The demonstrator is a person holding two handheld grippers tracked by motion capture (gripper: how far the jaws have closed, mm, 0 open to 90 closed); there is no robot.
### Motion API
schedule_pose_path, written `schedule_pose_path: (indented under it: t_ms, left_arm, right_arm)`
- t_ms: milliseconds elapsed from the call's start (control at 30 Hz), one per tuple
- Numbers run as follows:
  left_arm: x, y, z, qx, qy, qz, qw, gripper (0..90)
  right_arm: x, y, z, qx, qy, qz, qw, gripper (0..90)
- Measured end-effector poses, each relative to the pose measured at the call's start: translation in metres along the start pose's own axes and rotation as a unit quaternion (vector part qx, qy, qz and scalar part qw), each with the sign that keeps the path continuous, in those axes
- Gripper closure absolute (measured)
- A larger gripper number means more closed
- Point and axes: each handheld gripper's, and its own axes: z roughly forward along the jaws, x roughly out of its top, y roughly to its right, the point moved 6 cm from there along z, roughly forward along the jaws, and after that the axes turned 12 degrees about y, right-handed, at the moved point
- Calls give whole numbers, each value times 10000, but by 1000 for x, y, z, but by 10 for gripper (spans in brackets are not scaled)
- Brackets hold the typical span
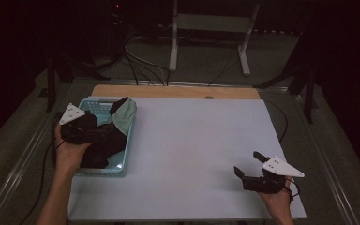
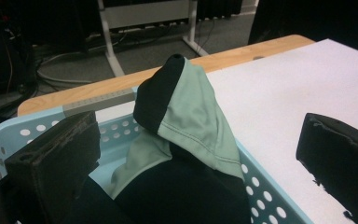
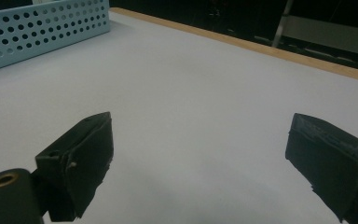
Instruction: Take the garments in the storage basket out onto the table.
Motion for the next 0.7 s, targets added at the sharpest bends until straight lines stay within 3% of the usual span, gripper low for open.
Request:
schedule_pose_path:
  t_ms: [700]
  left_arm:
    - [-11, -8, 17, 83, -382, -43, 9992, 4]
  right_arm:
    - [-1, 0, 1, -8, -50, -4, 10000, 75]
